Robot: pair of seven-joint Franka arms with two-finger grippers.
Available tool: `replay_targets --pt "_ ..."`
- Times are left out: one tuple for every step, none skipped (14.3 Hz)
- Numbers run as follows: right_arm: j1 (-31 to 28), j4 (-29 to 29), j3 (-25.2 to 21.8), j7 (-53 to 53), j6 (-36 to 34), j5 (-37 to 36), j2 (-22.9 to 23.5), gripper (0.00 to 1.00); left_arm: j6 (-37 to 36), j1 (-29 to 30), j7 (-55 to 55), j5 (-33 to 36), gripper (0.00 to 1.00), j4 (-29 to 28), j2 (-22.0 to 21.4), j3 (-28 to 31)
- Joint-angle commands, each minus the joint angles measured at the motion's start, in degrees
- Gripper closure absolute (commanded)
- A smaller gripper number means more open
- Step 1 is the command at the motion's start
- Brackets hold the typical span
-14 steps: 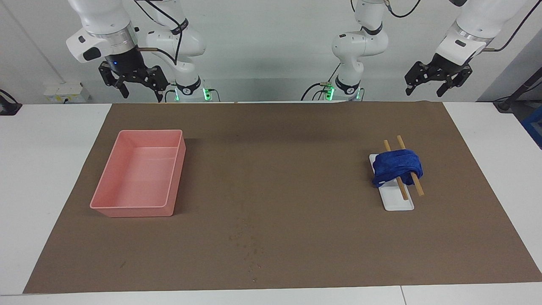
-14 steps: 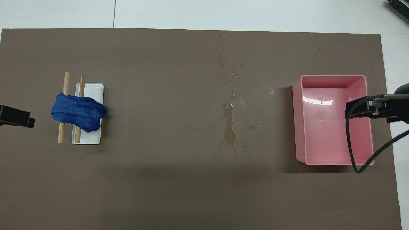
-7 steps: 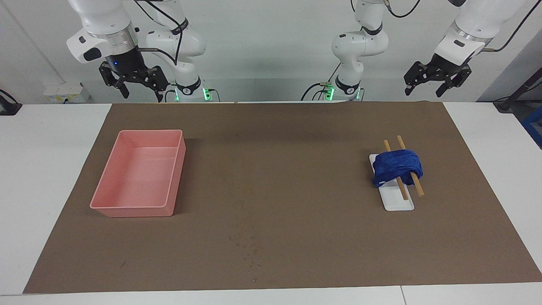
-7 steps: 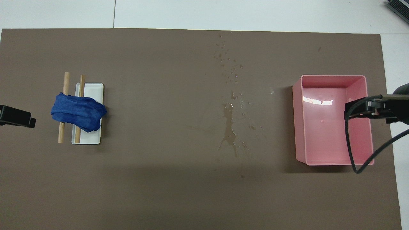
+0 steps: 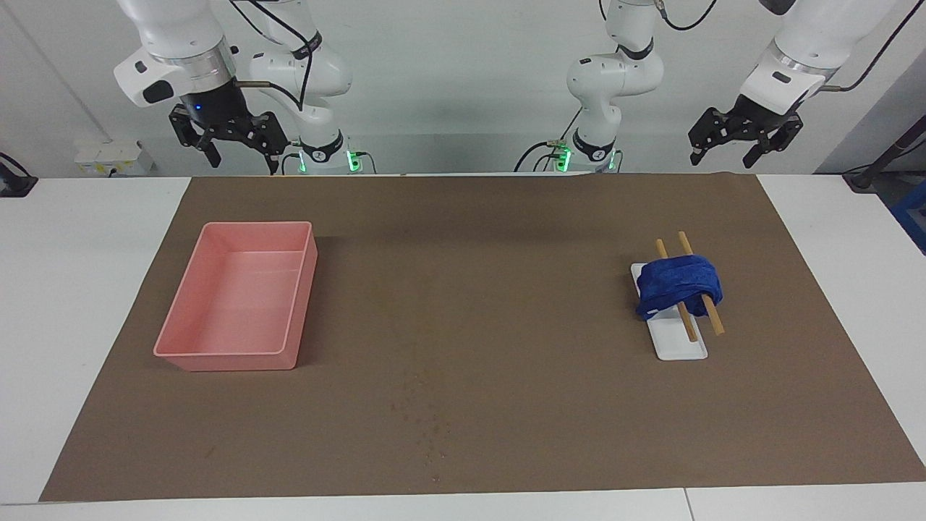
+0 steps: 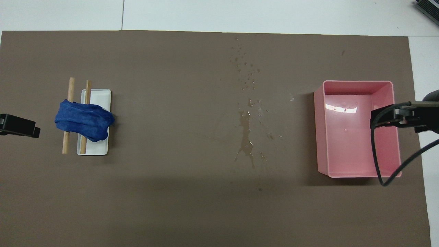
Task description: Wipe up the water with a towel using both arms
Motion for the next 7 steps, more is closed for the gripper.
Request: replay_targets --pt "-0.98 -2.46 0.04 -1.33 1.91 1.06 -1.83 0.00 5.56 -0.22 -0.30 -0.39 0.00 -4.44 -2.31 0.20" --pt "-0.98 -2.46 0.04 -1.24 2.61 0.63 -1.65 0.00 9.59 -0.22 -0.64 -0.39 0.00 -7.50 -3.27 0.29" --pt "-0.98 -2.46 0.04 -1.07 2.53 0.45 -1.57 0.00 13.46 -0.05 -1.34 -0.39 0.00 -10.31 -3.89 0.29" --pt "-0.63 -2.20 0.04 -0.54 2.44 0.19 -1.22 0.00 16.02 0.21 -1.61 -0.30 0.00 -11.73 -3.72 0.29" --pt "-0.45 -1.94 0.04 -0.37 2.44 0.10 -0.86 0.00 18.74 0.56 -1.70 -0.21 0.00 -12.79 -3.03 0.29" --pt "-0.45 -1.67 0.04 -0.36 2.53 0.10 -0.43 0.00 21.56 0.66 -1.88 -0.12 0.00 -14.28 -2.41 0.29" --pt "-0.45 -1.24 0.04 -0.36 2.53 0.10 -0.07 0.00 24.80 0.83 -2.05 -0.12 0.00 -16.39 -2.32 0.38"
